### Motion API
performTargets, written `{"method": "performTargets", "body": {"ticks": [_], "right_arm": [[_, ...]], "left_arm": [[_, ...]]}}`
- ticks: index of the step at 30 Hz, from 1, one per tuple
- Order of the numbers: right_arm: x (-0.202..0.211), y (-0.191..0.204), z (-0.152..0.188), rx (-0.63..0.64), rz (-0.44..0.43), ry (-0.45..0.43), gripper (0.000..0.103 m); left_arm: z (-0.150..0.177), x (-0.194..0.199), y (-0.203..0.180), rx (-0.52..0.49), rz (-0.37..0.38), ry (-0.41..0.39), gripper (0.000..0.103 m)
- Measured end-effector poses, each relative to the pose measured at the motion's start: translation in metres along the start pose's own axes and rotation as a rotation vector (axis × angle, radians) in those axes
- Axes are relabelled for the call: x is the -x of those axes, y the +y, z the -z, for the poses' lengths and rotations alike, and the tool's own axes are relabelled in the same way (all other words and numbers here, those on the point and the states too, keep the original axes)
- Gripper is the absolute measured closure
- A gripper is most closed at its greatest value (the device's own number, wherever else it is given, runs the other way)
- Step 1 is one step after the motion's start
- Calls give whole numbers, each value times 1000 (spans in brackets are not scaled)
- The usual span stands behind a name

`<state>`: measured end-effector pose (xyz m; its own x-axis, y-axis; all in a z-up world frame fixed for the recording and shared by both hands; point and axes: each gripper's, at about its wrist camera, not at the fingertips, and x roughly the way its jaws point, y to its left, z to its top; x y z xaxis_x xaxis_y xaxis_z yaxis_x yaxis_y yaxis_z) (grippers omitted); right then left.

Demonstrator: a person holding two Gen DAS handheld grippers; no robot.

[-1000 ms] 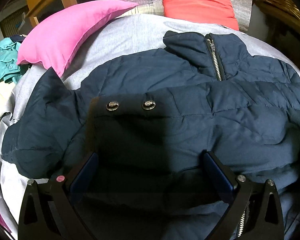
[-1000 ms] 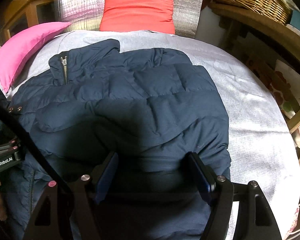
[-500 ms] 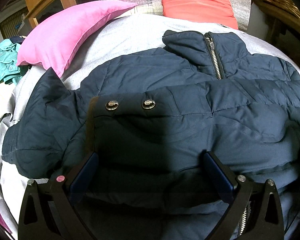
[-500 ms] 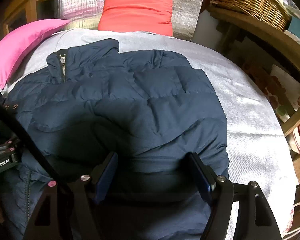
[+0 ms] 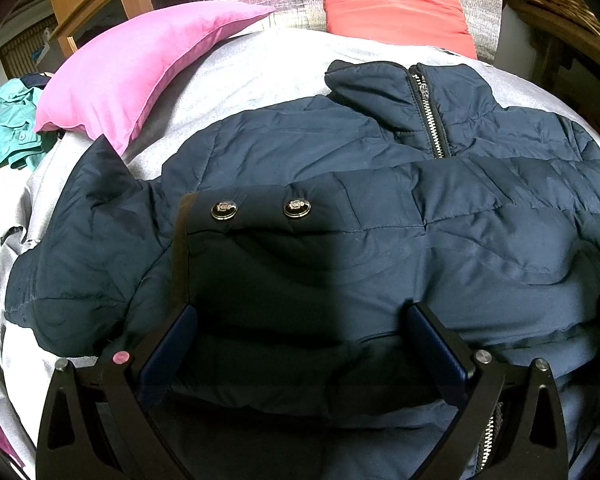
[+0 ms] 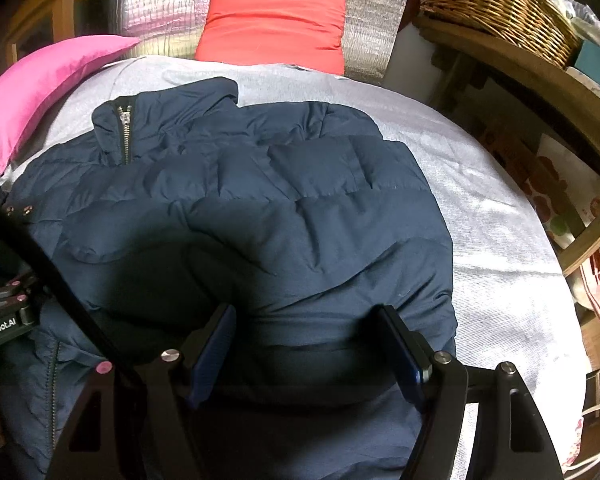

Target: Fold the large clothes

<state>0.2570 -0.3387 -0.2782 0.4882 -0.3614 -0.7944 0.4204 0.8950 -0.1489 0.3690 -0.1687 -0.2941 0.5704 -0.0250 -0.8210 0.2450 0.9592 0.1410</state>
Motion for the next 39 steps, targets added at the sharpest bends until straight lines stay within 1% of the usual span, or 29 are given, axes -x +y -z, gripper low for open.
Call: {"method": "performTargets", "body": {"ticks": [3,5,7,8,9,10,11,12,13,15,17,18,20,23,24,25,29,30,32,33,34,35,36,37,38,39], "right_arm": [[0,0,-3,-5,-3,1,27],[7,-4,-5,-38,-37,-27,27],[24,-6,-8,-55,-58,-106,27],[32,-7,-8,-66,-73,-154,27],[37,-8,-7,-74,-89,-179,27],[38,-8,-8,-83,-106,-187,27],[35,-6,-8,-81,-123,-164,27],[28,-4,-7,-79,-145,-130,28],[16,-1,-6,-81,-171,-73,28],[-2,3,-4,-78,-183,10,28],[1,4,-5,-71,-170,-16,29],[7,2,-7,-78,-188,-33,31],[23,-4,-7,-122,-232,-90,31],[32,-4,-8,-128,-227,-130,31],[33,-5,-7,-132,-221,-139,31],[34,-5,-6,-135,-221,-139,31],[28,-2,-6,-140,-217,-121,31],[27,-3,-6,-137,-218,-118,31],[26,-1,-6,-127,-213,-119,31],[26,0,-6,-122,-210,-119,31],[25,-1,-7,-118,-209,-120,31],[26,-1,-6,-115,-207,-119,31],[24,-2,-6,-117,-204,-118,31],[23,-2,-6,-121,-205,-114,31],[21,-3,-6,-128,-209,-105,31],[20,-4,-6,-133,-213,-100,31]], "left_arm": [[-1,7,2,0,-7,15,0],[-3,26,11,1,-4,-19,0],[-5,53,35,38,7,-99,0],[-6,62,46,59,15,-124,0],[-6,73,64,92,22,-154,0],[-5,81,85,130,15,-175,0],[-2,84,109,177,-10,-181,0],[1,84,129,217,-36,-173,0],[5,79,153,268,-65,-150,0],[19,64,205,400,-106,-75,0],[33,52,249,527,-111,-14,0],[39,47,264,576,-107,6,0],[54,38,302,694,-84,32,0],[78,30,341,834,-31,39,0],[84,26,352,882,4,31,0],[90,20,365,937,59,21,0],[104,-1,387,1088,218,2,0],[106,-7,390,1118,242,-5,0],[104,-18,391,1153,284,-11,7],[101,-24,392,1161,299,-13,15],[98,-28,392,1166,300,-17,17],[95,-30,394,1172,302,-25,17],[93,-31,396,1176,306,-40,17],[90,-30,397,1172,303,-62,19],[84,-32,398,1153,294,-79,23],[80,-34,398,1136,282,-75,31]]}}
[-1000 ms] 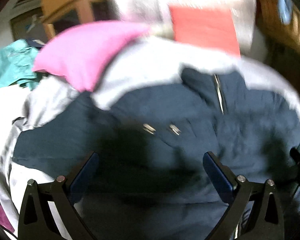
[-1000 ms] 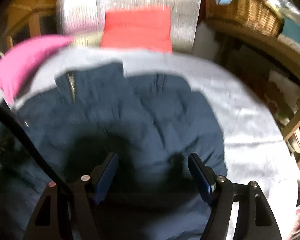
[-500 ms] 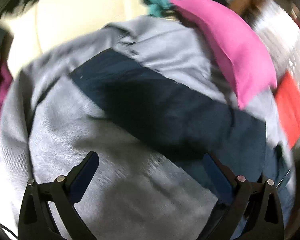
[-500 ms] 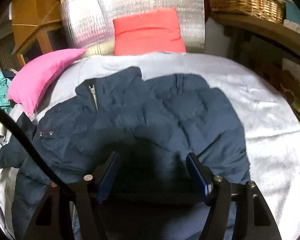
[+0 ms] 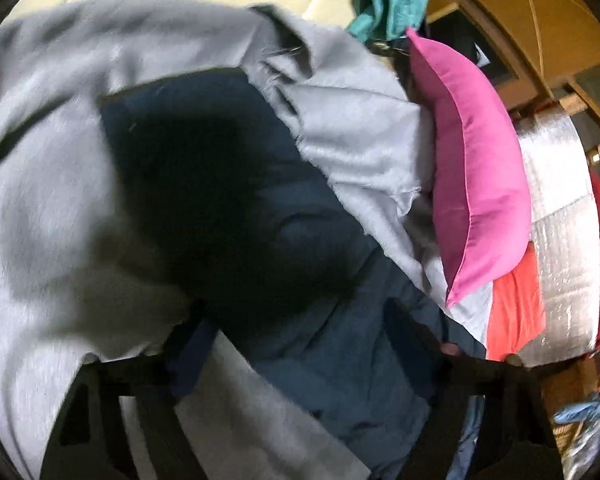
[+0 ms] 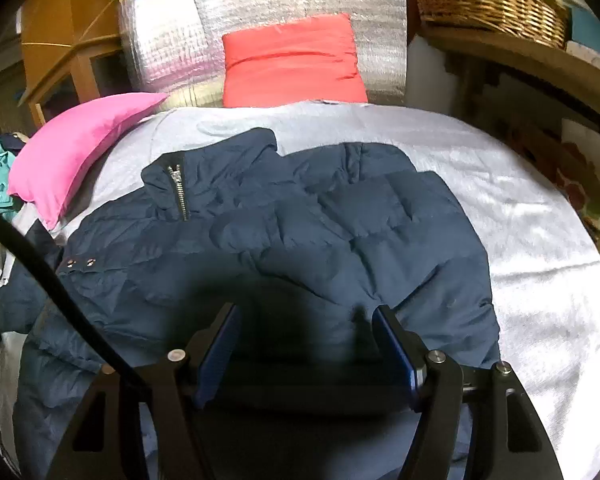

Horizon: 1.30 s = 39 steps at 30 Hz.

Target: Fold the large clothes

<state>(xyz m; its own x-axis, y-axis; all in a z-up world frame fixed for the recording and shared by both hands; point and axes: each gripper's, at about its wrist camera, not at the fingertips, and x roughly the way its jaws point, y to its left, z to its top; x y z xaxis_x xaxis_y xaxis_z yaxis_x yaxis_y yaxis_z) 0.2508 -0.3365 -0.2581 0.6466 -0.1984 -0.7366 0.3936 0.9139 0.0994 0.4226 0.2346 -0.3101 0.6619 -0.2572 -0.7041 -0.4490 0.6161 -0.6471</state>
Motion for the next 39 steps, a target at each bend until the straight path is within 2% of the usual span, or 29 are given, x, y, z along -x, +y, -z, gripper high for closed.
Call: {"method": "performTargets", "body": {"ticks": [3,5,7,11,15,24,27,32,35,37,39], "right_arm": [[-1,-1,0,-1,4,1,31],[-1,-2,-1,3,11,-5,31],[1,-3,-2,-3,12,-12,31],[5,-7,-5,-27,6,-25,31],[11,-13,-7,-41,10,-38,31],[25,-50,-11,-133,22,-61,31],[26,-67,-13,-189,16,-58,31],[25,-96,-16,-279,8,-46,31],[25,-111,-17,-323,7,-39,31],[25,-120,-18,-352,6,-36,31],[26,-128,-20,-371,3,-40,31]], "left_arm": [[-5,-12,2,8,-36,9,61],[-8,-9,3,9,-31,5,67],[-9,-2,-5,-12,-32,-20,78],[-4,20,-40,-123,-29,-85,85],[19,44,-88,-259,23,-116,86],[133,87,-206,-660,211,-129,88],[177,87,-237,-783,276,-91,88],[258,65,-271,-966,344,38,89],[297,42,-280,-1039,344,131,89],[322,26,-283,-1093,340,233,88],[346,15,-284,-1150,298,337,84]]}}
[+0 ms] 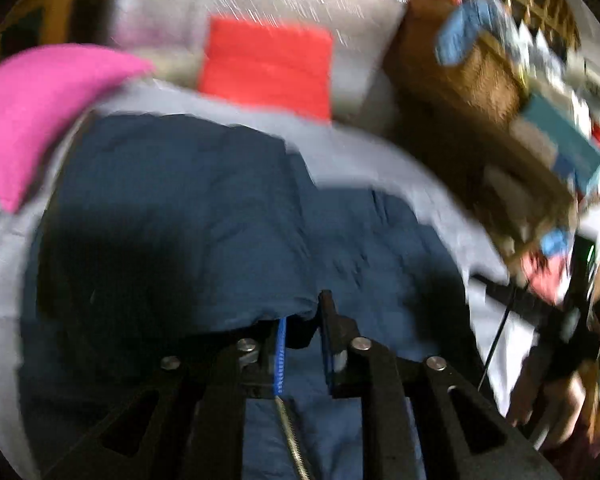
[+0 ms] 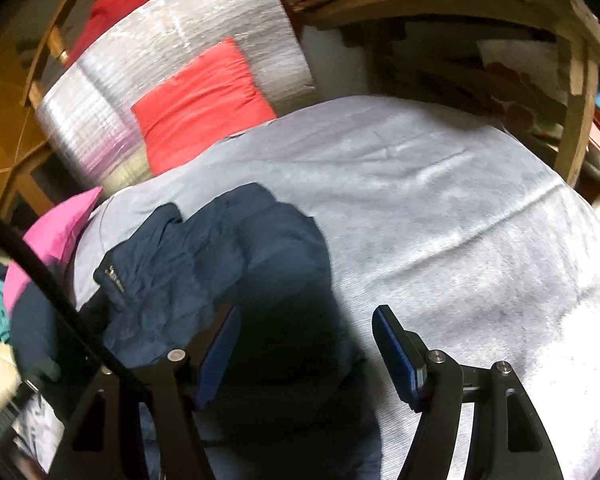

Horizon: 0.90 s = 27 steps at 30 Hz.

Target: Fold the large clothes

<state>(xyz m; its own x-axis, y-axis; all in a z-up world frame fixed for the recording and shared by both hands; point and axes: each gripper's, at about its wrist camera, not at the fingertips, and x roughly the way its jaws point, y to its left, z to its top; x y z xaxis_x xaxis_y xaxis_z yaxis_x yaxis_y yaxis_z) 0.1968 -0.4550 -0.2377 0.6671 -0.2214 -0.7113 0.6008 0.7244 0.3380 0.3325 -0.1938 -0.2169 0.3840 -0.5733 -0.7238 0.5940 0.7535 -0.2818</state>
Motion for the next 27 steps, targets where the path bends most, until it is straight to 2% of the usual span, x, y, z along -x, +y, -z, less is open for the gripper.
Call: {"method": "performTargets", "body": {"ticks": [2,3,4,6,10,12,14,16,17,19,22,25,27], "right_arm": [[1,-2,-2,-9,-8,-1,30],[2,-2,-3,-13,-17,-1,30],[3,-3,-4,-16,-25,-1,29],[7,-1,-4,-12,-49,-3,28],[12,14,1,25,-101,-8,27],[12,31,6,89,-166,13,26],[13,61,19,194,-229,28,25],[11,87,30,291,-269,43,21],[10,110,40,373,-299,56,21],[9,135,52,454,-316,60,18],[4,179,71,590,-288,31,9],[-14,209,87,672,-225,40,5],[-35,218,95,693,-146,70,5]], "left_arm": [[11,-4,-11,-51,1,101,68],[13,-4,-14,-75,-12,132,49],[15,4,-14,-93,-37,129,39],[14,31,-6,-108,-36,62,36],[10,86,26,-89,44,-59,19],[6,109,48,-38,32,-127,18],[3,115,84,79,-23,-147,18],[7,108,123,231,-125,-111,18],[10,103,136,281,-164,-86,18],[18,86,162,368,-262,-9,20],[25,66,174,409,-356,73,20],[30,50,168,401,-373,100,20],[32,43,164,386,-388,132,20]]}}
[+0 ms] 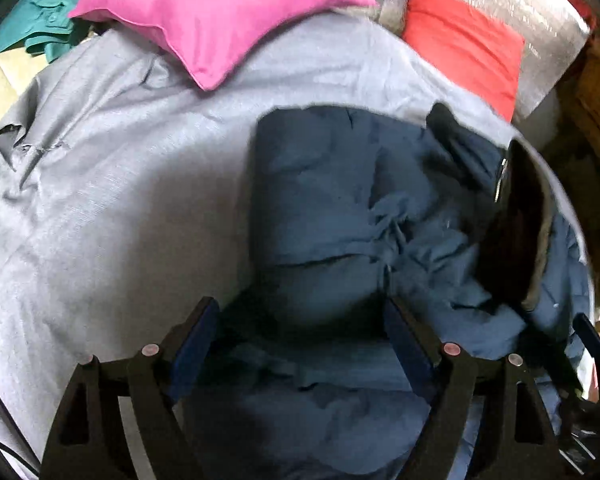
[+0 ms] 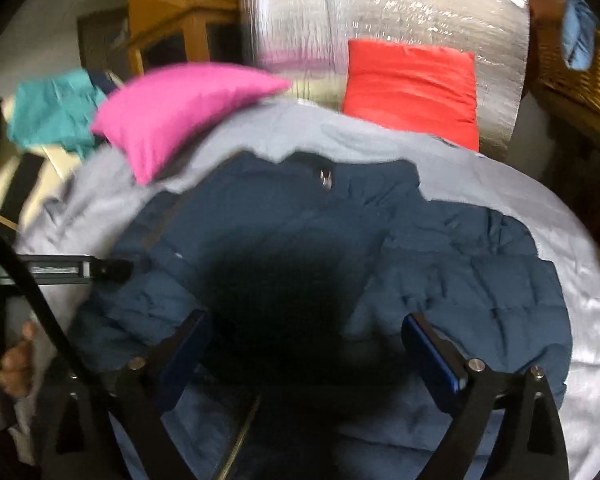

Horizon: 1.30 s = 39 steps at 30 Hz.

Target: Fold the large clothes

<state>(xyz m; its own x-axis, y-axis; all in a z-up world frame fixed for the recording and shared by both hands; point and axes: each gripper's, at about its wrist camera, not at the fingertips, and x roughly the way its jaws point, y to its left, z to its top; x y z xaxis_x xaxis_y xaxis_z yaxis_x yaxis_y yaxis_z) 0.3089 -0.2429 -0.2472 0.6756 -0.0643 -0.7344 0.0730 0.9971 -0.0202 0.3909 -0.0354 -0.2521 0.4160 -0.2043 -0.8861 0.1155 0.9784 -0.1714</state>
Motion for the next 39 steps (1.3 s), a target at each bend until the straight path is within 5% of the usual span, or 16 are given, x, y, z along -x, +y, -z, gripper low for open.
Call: {"method": "performTargets", "body": {"ticks": [3,6,10,17,28,30,32,33,39], "right_arm": [[-13,-20,8,-110,4,20,14],[-5,-80,16,-427,-68,-3,17],[7,-137,33,-663,-83,-32,17],[18,-180,64,-892,-286,-28,16],[-13,-215,79,-1068,-390,-61,17],[-11,-213,73,-1052,-379,-65,30],[-15,-212,69,-1025,-360,-46,69],[-15,-212,70,-1024,-367,-47,75],[18,-204,62,-949,-332,-117,84]], "left_arm": [[-2,-6,-10,-38,-41,-1,20],[0,-4,-8,-33,-21,3,20],[2,-3,-13,-62,-38,-2,20],[4,-6,-22,-119,-74,-9,19],[2,-10,-30,-146,-88,-26,19],[1,-11,-32,-157,-90,-30,19],[2,-12,-32,-165,-94,-33,19],[1,-12,-32,-166,-94,-31,19],[1,1,-31,-169,-81,-56,19]]}}
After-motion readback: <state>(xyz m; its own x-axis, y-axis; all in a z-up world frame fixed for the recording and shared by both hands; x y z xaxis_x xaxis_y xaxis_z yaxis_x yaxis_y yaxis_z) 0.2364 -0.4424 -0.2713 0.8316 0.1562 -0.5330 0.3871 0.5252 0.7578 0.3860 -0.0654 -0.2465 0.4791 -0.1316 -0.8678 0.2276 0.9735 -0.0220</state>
